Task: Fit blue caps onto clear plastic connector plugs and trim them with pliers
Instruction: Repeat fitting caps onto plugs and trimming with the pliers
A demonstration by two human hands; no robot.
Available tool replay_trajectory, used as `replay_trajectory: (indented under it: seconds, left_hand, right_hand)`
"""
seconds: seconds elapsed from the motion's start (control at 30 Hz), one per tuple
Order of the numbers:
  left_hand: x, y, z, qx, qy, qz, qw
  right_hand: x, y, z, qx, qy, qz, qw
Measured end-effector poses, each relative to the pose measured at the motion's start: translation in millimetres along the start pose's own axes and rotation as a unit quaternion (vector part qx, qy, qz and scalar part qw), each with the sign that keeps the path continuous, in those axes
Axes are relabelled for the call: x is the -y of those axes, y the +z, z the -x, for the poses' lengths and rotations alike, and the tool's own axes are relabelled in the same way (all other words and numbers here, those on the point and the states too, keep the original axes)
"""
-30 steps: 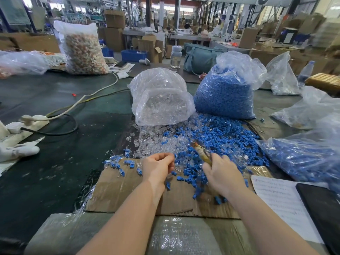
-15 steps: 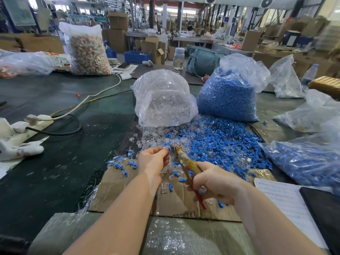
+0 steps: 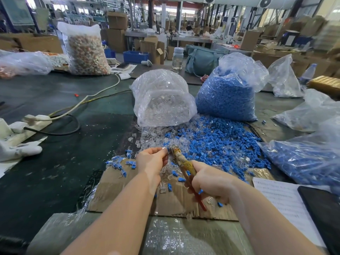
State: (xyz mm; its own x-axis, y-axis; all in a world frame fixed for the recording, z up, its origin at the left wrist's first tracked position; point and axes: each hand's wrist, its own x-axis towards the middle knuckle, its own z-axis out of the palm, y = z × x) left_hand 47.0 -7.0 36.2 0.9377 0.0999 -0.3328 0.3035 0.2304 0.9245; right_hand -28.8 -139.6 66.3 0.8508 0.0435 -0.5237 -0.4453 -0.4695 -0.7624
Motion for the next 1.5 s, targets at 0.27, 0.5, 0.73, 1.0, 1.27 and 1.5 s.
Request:
replay_trajectory:
  seconds: [0.27, 0.5, 0.73, 1.0, 1.27, 1.5]
  left_hand:
    - [3, 1, 1, -0.006, -0.012, 0.005, 1.0]
    - [4, -8, 1, -0.015, -0.008, 0.007, 1.0]
    - [13, -42, -11, -0.113, 0.182, -0.338, 0.917]
    - [24, -67, -18, -0.164, 0.193, -0.531, 0.808]
    - [28, -51, -4, -0.125, 0.218, -0.542, 0.802]
    - [39, -23, 16, -0.03, 0.264, -0.506, 0.82]
  right_hand:
    - [-1, 4, 2, -0.014, 0.009, -0.01, 1.0]
    - [-14, 9, 2, -0.08, -0.004, -0.091, 0.993]
    - [-42, -10, -15, -0.368, 0.035, 0.216, 0.904]
    - [-71, -20, -23, -0.413, 0.066, 0.332, 0.846]
    - [-74, -22, -22, -0.386, 0.084, 0.366, 0.843]
    - [-53, 0, -20, -0.409, -0.127, 0.367, 0.825]
